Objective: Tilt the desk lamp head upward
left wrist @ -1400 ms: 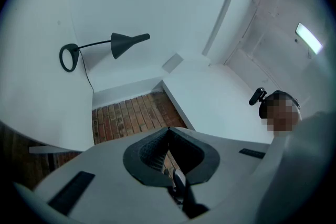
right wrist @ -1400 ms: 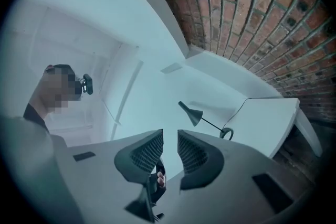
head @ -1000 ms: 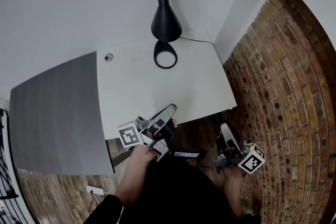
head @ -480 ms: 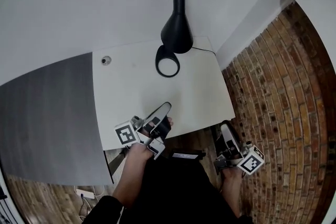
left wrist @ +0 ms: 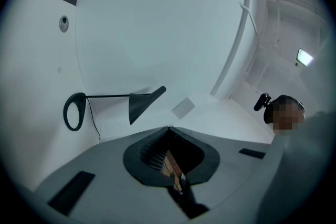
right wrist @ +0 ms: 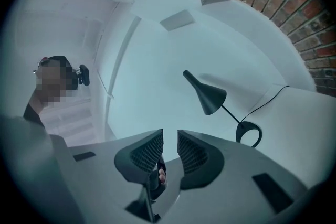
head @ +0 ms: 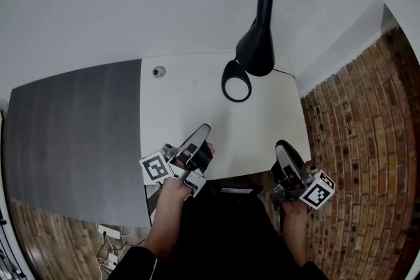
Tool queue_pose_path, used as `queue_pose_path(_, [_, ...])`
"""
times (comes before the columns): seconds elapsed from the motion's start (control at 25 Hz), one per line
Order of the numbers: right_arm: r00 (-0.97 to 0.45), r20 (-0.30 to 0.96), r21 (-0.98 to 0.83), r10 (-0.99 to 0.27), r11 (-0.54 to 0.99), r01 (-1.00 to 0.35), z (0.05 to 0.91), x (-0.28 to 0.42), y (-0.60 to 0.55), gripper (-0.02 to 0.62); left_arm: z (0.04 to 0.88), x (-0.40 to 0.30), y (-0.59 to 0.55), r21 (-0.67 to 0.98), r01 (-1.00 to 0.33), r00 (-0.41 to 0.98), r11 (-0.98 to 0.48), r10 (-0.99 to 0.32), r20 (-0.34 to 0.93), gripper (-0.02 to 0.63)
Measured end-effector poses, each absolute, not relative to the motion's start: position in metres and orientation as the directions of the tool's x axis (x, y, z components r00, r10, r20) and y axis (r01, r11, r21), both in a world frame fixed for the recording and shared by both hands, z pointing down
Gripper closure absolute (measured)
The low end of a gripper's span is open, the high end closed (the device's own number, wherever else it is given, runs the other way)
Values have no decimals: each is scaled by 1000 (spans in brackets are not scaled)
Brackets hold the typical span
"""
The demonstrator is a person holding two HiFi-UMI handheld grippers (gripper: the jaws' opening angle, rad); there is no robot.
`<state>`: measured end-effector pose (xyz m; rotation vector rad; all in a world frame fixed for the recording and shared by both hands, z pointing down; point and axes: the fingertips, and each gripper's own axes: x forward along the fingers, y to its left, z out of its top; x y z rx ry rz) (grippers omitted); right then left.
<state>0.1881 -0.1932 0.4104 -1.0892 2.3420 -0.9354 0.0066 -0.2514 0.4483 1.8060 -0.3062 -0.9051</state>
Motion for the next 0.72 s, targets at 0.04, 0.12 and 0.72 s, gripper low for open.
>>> queue_pose_path(0.04, [-625, -67, -715, -778, 474, -513, 412, 186, -195, 505, 450, 6, -253, 887, 202, 677, -416, -595, -433, 592])
queue_pose_path(0.12, [-632, -57, -728, -773, 465, -503, 419, 185, -195, 505, 455, 8, -252, 894, 205, 675, -399, -604, -424, 592])
queue_pose_path(0.72, [-708, -102, -800, -698, 481, -359, 445, 231, -284, 505, 461, 42, -307, 929, 21, 662, -370, -691, -290, 592])
